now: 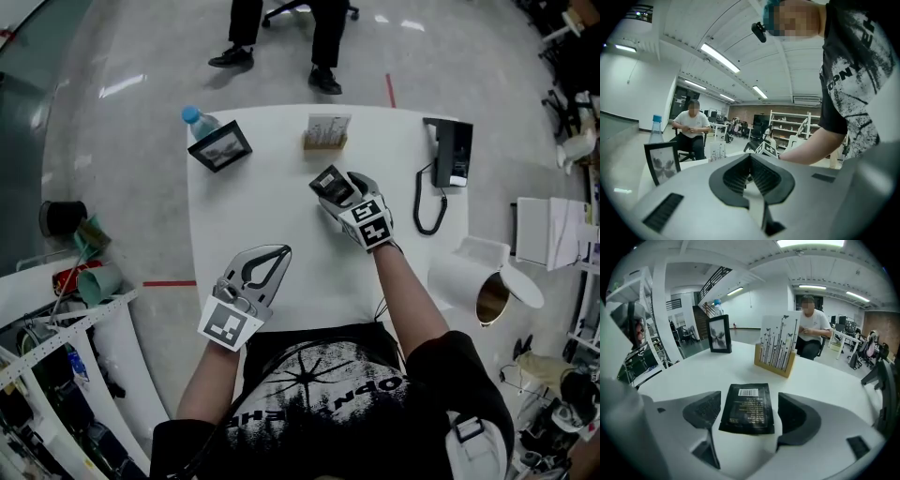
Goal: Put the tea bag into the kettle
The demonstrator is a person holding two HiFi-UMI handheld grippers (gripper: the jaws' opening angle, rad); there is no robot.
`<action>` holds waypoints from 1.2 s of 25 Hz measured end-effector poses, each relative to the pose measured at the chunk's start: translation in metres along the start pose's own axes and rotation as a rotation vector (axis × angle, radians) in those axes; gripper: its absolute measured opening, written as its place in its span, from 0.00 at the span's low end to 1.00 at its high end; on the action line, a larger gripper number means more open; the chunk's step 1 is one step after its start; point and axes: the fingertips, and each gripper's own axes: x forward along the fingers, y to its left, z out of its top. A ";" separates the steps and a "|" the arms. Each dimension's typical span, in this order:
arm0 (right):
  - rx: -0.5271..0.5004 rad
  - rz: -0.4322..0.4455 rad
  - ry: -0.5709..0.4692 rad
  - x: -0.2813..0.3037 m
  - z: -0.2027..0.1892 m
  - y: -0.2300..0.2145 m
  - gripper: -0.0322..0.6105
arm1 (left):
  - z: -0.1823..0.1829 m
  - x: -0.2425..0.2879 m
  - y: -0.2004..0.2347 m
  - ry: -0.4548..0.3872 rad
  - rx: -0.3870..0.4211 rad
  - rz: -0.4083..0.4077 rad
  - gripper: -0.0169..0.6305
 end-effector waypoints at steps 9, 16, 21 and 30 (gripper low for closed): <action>-0.029 -0.007 0.054 0.014 -0.006 -0.004 0.63 | -0.013 -0.009 0.010 0.010 -0.032 0.048 0.04; -0.065 0.008 0.067 0.015 -0.005 0.008 0.36 | -0.010 -0.007 0.005 0.004 -0.020 0.027 0.05; -0.086 0.034 0.084 0.013 -0.006 0.025 0.20 | -0.007 -0.012 0.003 0.001 -0.012 0.024 0.04; -0.060 -0.024 -0.044 -0.028 0.018 0.028 0.18 | -0.001 -0.014 -0.003 -0.015 0.011 -0.047 0.04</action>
